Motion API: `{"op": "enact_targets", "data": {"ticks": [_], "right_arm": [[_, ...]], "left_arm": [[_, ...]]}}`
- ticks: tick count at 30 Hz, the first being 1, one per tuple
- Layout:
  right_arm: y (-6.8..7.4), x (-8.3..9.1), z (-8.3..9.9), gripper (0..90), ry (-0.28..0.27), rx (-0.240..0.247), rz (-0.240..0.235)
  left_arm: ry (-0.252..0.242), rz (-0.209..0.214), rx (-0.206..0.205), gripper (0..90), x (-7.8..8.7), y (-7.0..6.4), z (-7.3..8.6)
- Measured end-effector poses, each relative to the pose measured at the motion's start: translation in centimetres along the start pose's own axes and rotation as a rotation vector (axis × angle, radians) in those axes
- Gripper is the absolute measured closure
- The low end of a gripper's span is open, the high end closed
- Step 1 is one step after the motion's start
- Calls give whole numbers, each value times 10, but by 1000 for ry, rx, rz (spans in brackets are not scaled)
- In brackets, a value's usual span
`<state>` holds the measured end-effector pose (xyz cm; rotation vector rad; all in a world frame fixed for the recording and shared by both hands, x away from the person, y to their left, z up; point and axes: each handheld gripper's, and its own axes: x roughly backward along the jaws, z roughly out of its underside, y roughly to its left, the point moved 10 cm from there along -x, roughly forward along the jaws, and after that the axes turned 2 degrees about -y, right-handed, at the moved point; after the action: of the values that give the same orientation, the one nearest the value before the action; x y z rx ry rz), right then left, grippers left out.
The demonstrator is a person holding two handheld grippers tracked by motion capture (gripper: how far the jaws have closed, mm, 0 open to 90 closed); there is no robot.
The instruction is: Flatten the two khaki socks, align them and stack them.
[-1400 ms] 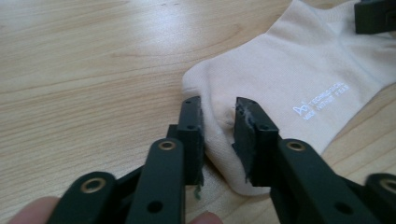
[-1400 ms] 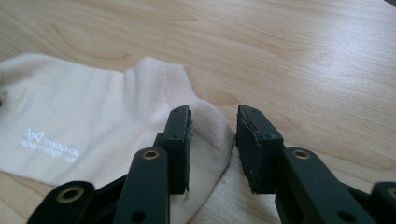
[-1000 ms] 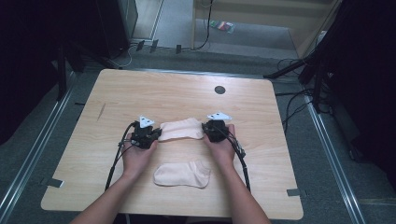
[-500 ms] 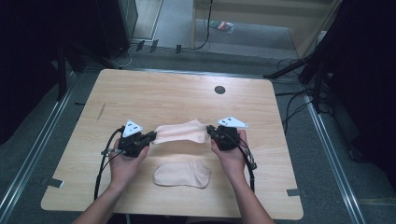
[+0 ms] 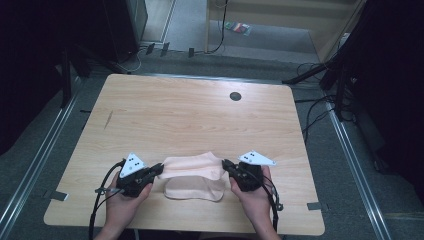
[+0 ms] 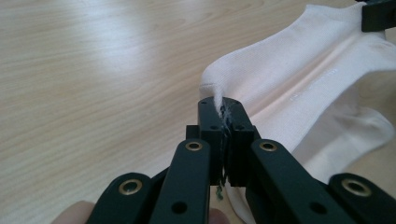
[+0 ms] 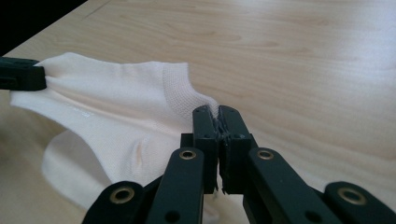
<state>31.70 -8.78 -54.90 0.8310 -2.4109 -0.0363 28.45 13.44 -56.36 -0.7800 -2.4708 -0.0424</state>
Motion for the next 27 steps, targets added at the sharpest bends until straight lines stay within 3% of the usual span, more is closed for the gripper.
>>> {"op": "enact_targets", "data": {"ticks": [5,10,14,17,20,21,23,24,27], "right_arm": [[9,10,17,878,24,-2,-4],[6,15,31,878,46,-3,11],[4,16,37,878,55,-25,9],[5,14,39,878,57,-5,15],[9,9,44,865,82,-8,-15],[9,7,46,825,86,-17,-35],[8,3,48,641,72,-31,-36],[8,3,50,608,82,-44,-56],[10,4,49,566,72,-46,-54]], "left_arm": [[24,24,-8,895,5,-10,12],[53,48,-19,895,1,-21,23],[64,51,-26,895,-2,-22,26],[78,57,-29,895,-5,-23,30],[122,104,-26,880,-11,-26,39],[118,93,-24,825,-14,-26,42],[112,118,-8,665,-16,-30,44],[107,114,-13,584,-17,-30,44],[74,107,-12,568,-15,-30,38]]}}
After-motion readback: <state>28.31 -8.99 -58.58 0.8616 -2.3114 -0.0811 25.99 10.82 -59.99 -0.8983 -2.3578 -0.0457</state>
